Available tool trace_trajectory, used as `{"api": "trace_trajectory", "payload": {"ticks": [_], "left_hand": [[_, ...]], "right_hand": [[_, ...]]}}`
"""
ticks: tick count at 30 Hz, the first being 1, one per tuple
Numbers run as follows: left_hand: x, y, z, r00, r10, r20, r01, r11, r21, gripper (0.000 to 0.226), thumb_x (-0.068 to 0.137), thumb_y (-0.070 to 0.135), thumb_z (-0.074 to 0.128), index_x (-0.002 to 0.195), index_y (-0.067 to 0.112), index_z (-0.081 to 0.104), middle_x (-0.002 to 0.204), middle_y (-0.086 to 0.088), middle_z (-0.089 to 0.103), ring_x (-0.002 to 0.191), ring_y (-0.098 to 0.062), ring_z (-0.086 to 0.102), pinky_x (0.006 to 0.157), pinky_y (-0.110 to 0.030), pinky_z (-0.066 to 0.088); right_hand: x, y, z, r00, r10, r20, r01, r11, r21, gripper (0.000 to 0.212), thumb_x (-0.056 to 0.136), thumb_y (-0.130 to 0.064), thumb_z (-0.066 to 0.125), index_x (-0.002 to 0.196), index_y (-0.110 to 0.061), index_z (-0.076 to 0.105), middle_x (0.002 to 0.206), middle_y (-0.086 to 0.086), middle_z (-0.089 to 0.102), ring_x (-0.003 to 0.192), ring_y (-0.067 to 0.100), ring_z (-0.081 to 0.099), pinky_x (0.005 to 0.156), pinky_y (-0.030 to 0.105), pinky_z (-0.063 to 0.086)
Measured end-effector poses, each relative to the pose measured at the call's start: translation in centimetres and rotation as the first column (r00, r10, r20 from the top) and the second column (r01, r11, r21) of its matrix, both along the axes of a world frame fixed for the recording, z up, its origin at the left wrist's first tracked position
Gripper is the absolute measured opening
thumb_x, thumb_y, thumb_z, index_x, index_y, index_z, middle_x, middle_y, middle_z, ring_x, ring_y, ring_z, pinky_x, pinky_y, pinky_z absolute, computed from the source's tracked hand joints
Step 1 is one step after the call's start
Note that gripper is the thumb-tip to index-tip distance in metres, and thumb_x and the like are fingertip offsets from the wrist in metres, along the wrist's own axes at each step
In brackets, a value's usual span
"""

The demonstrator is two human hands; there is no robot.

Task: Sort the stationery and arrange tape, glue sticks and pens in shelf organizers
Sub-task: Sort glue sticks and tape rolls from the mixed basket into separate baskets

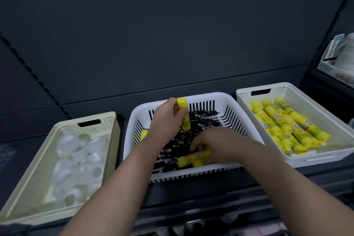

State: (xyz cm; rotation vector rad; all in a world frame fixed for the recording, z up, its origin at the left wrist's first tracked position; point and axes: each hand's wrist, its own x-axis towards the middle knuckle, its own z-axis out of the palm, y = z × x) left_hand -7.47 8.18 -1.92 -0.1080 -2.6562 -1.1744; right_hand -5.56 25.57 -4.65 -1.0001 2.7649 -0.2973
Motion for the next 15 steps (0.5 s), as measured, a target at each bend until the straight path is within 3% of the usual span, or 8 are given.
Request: {"api": "trace_trajectory", "payload": {"ticks": [3, 7, 10, 15], "left_hand": [[0.1, -0.5, -0.2, 1.000, 0.001, 0.007, -0.002, 1.000, 0.025, 0.015, 0.090, 0.027, 0.060, 0.087, 0.012, 0.058, 0.076, 0.000, 0.062, 0.071, -0.018, 0.056, 0.066, -0.039, 0.047], [0.2, -1.9, -0.4, 1.000, 0.017, 0.013, -0.018, 0.996, 0.083, 0.013, 0.089, 0.026, 0.060, 0.079, 0.018, 0.056, 0.065, 0.010, 0.057, 0.058, -0.004, 0.049, 0.054, -0.028, 0.039], [0.3, -2.6, -0.2, 1.000, 0.023, 0.019, -0.025, 0.991, 0.131, 0.013, 0.089, 0.025, 0.060, 0.079, 0.021, 0.055, 0.062, 0.012, 0.050, 0.055, -0.002, 0.046, 0.053, -0.022, 0.033], [0.8, -3.9, 0.3, 0.999, 0.032, -0.010, -0.031, 0.997, 0.070, 0.012, 0.090, 0.026, 0.060, 0.087, 0.014, 0.058, 0.064, 0.009, 0.051, 0.053, -0.004, 0.044, 0.050, -0.021, 0.031]], "right_hand": [[-0.5, -0.2, 0.1, 1.000, 0.012, -0.019, -0.012, 1.000, 0.009, 0.044, 0.073, -0.041, 0.072, 0.116, -0.041, 0.060, 0.106, -0.017, 0.059, 0.094, 0.006, 0.054, 0.071, 0.024, 0.041], [-0.8, -1.7, 0.3, 0.992, -0.026, 0.122, 0.042, 0.991, -0.124, 0.030, 0.079, -0.050, 0.067, 0.107, -0.038, 0.066, 0.102, -0.017, 0.066, 0.085, 0.000, 0.058, 0.073, 0.024, 0.048], [-0.9, -3.6, 0.1, 0.996, 0.016, 0.083, -0.008, 0.996, -0.093, 0.029, 0.080, -0.043, 0.070, 0.107, -0.036, 0.066, 0.099, -0.015, 0.067, 0.082, 0.002, 0.058, 0.071, 0.025, 0.050], [-1.1, -5.8, 0.3, 0.996, 0.089, 0.005, -0.090, 0.994, 0.056, 0.035, 0.079, -0.040, 0.070, 0.114, -0.036, 0.063, 0.098, -0.014, 0.067, 0.086, 0.007, 0.059, 0.055, 0.020, 0.034]]}}
